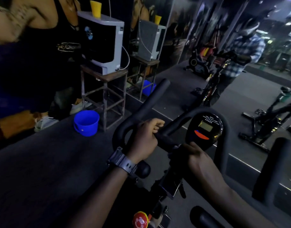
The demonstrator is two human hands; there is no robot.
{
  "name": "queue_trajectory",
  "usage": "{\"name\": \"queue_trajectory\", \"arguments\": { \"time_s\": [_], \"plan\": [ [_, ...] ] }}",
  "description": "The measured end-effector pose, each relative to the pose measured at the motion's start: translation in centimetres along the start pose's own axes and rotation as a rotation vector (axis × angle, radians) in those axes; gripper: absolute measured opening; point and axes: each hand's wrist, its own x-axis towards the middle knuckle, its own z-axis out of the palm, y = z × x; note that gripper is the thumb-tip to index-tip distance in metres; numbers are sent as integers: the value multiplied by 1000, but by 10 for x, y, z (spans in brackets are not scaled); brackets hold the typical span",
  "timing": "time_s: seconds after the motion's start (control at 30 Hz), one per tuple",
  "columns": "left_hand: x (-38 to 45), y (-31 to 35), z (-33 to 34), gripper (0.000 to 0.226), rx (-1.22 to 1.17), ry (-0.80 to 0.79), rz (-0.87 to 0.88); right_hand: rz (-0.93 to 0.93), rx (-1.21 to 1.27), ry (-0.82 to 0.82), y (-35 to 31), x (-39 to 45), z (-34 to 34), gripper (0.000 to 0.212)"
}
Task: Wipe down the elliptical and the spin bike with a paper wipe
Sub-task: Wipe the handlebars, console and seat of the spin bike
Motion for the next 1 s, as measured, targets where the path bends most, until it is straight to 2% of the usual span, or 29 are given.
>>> {"name": "queue_trajectory", "arguments": {
  "time_s": [0.1,0.2,0.33,0.43,0.53,0.63,0.67,0.77,0.83,0.93,1.0],
  "plan": [
    [4,0,1,59,-1,-8,1,-73,-145,-3,-12,34,10,25],
    [4,-4,-1,52,19,-1,12,-54,-128,7,-24,70,8,12],
    [3,0,0,59,9,7,-9,-79,-151,-40,-13,44,-3,30],
    [5,2,0,62,47,-36,16,-142,-409,-37,-5,66,-20,4],
    [3,5,-1,62,90,-74,5,9,-574,28,13,107,-42,21],
    [0,10,-3,64,82,-67,-13,162,-592,-10,8,107,-44,10],
    [1,10,-3,65,67,-68,-5,168,-593,-71,-8,99,-39,11],
    [2,9,-3,68,36,-71,2,-26,-518,-155,-34,87,-26,11],
    [3,9,-2,66,73,-77,-24,52,-554,-165,-17,100,-46,21],
    [15,14,3,63,33,-59,-113,250,-666,-28,6,121,-72,21],
    [34,19,5,60,-26,-33,-194,213,-672,-29,-14,121,-59,21]
  ]
}}
